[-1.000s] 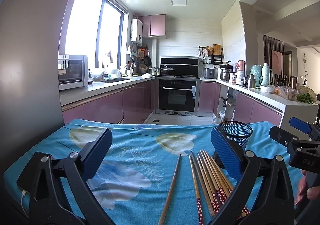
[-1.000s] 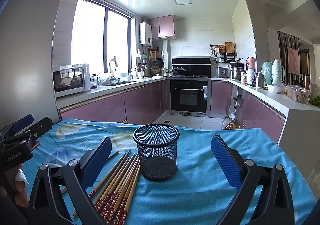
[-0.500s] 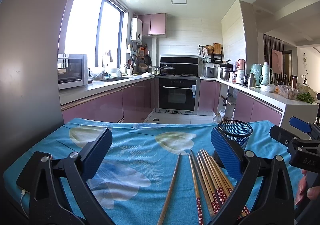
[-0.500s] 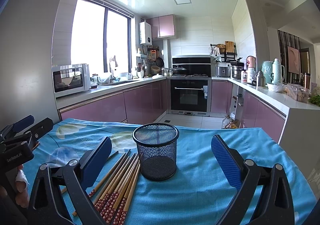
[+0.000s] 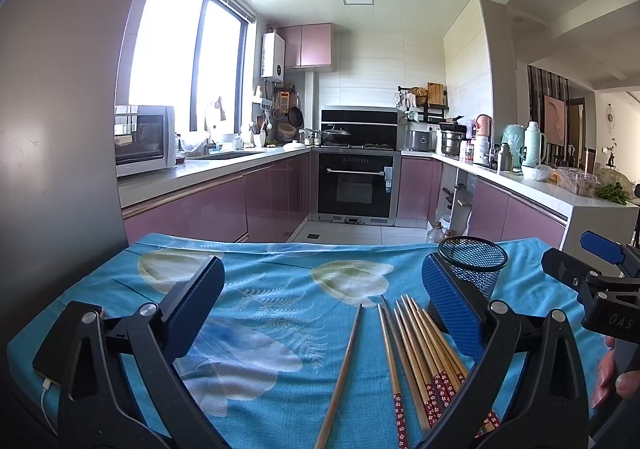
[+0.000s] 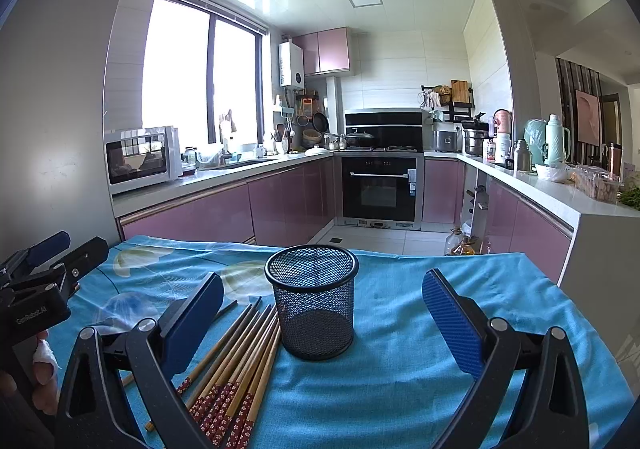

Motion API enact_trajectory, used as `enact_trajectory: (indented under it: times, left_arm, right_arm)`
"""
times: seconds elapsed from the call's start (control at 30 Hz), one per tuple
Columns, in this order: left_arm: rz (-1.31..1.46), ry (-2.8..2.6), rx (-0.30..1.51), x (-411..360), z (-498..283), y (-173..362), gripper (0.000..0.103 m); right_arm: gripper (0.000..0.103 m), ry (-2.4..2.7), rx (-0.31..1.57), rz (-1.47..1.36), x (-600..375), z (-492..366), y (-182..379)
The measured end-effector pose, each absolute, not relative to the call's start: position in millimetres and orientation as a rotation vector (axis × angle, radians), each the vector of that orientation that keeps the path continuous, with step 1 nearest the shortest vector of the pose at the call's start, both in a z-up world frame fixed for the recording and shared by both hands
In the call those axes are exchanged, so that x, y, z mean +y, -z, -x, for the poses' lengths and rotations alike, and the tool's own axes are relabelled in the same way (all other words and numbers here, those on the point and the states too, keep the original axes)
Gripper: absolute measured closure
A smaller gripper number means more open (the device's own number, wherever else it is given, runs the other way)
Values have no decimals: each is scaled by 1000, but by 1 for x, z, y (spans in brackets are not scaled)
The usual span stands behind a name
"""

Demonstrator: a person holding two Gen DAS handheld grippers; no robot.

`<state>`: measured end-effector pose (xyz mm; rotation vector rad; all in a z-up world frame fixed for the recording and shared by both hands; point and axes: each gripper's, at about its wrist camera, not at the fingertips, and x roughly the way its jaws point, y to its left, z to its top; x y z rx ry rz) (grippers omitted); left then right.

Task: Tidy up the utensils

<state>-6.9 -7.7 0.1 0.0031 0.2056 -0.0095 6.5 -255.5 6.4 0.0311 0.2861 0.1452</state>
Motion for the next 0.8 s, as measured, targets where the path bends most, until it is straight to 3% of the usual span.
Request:
enact_trajectory:
  times: [0.8]
  left_arm:
    - [0,12,221,-8,3,1,6]
  right_arm:
    - [7,-159,313,-35,-257,-15,-4]
